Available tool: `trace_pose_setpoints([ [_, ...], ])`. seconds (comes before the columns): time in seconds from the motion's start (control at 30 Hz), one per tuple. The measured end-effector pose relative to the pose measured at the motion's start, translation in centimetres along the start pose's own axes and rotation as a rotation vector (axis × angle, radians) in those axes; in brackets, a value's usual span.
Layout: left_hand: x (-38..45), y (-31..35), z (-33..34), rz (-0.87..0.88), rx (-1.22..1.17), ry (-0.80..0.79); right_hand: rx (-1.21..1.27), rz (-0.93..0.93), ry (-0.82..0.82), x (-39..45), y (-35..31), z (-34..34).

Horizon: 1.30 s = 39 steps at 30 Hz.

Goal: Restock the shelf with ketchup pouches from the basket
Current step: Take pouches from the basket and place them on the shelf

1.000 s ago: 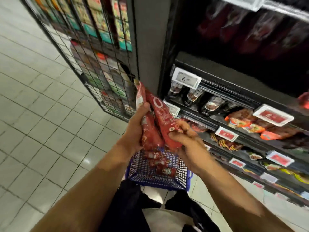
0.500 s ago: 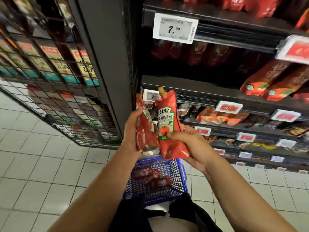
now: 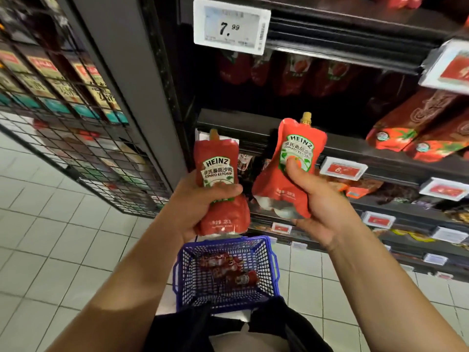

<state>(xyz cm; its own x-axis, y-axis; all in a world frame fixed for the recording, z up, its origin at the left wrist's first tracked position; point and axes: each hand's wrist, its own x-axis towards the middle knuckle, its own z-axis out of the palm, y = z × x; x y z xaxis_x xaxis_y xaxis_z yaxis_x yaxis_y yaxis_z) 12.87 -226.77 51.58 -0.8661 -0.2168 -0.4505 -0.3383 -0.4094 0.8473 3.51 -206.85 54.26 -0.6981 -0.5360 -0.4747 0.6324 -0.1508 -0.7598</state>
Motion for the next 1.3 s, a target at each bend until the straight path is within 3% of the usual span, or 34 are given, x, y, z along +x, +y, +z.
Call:
trace_pose_setpoints([
  [0.13, 2.0, 2.0, 1.1, 0.102, 0.098, 0.087, -0.260, -0.142, 0.100, 1.4, -1.4, -1.0],
  [0.43, 9.0, 10.3, 2.5, 0.413, 0.375, 0.179, -0.313, -0.268, 0.069, 6.0, -6.4, -0.9],
  [0.67, 12.1, 12.7, 2.6, 0.658, 0.388, 0.148, -0.524, -0.338, 0.260, 10.0, -9.2, 0.3],
  [0.87, 14.8, 12.7, 2.0, 0.630, 0.241, 0.233, -0.576, -0.450, 0.282, 13.5, -9.8, 1.3],
  [1.1, 16.4, 9.5, 1.0, 0.629, 0.652, 0.335, -0.610, -0.662, 0.300, 16.4, -7.1, 1.2],
  [1.3, 17.8, 9.0, 0.3, 0.642, 0.677, 0.371, -0.839, -0.743, 0.375, 17.9, -7.3, 1.2],
])
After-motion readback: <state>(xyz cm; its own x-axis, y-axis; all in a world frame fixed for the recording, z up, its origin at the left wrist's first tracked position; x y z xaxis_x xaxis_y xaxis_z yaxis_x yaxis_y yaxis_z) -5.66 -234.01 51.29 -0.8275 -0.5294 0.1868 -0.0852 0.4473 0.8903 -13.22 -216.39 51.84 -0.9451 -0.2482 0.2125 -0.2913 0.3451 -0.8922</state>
